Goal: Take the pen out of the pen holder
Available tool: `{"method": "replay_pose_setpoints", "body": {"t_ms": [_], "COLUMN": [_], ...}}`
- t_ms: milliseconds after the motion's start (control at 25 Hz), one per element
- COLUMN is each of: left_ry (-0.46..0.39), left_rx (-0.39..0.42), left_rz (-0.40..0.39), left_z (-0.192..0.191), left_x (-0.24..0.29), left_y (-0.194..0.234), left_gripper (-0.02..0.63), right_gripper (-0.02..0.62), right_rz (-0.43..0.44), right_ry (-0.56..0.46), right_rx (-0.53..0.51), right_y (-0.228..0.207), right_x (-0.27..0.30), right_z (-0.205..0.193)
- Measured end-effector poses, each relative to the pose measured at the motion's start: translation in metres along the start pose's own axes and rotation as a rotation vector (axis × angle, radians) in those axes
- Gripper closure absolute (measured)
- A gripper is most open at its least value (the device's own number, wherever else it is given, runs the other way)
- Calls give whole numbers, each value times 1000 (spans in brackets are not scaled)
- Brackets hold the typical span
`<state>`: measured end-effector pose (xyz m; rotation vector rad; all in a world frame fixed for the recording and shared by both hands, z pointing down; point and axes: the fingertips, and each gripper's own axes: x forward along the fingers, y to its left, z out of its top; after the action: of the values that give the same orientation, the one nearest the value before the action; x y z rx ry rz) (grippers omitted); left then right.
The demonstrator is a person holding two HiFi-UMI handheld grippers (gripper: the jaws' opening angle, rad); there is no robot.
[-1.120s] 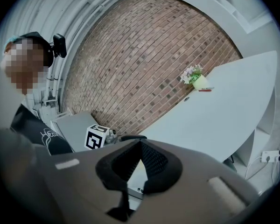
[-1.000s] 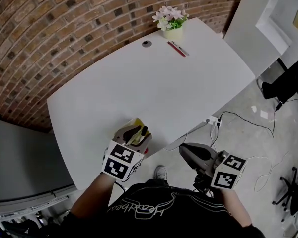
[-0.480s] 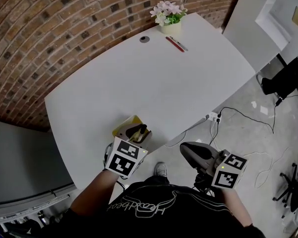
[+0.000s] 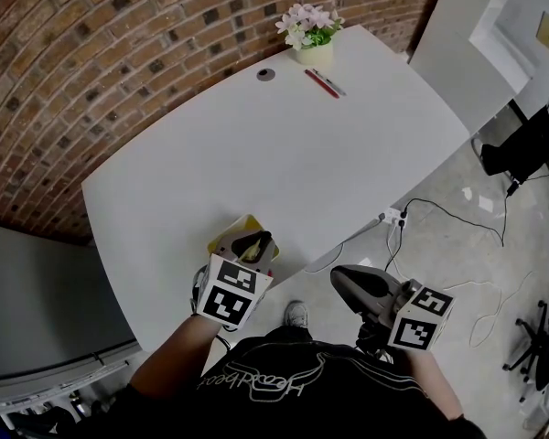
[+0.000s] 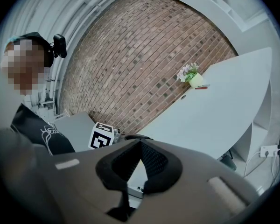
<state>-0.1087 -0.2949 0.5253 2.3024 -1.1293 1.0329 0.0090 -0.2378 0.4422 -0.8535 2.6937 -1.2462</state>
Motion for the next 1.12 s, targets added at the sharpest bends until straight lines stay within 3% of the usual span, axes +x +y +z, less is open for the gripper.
{"method": "replay_pose_setpoints", "body": {"t_ms": [680, 1120], "left_ry": [-67, -191], "left_rx": [-23, -49], "left_rz": [8, 59], "left_z": [7, 28], "left_x": [-25, -61], "left_y": [3, 4], "left_gripper": [537, 537], "right_gripper": [592, 592], "right_rz": [30, 59], "right_ry": [12, 31], "right_rx": [-4, -17], "right_y": [6, 20], "right_x": [10, 0], "right_z": [-6, -13]}}
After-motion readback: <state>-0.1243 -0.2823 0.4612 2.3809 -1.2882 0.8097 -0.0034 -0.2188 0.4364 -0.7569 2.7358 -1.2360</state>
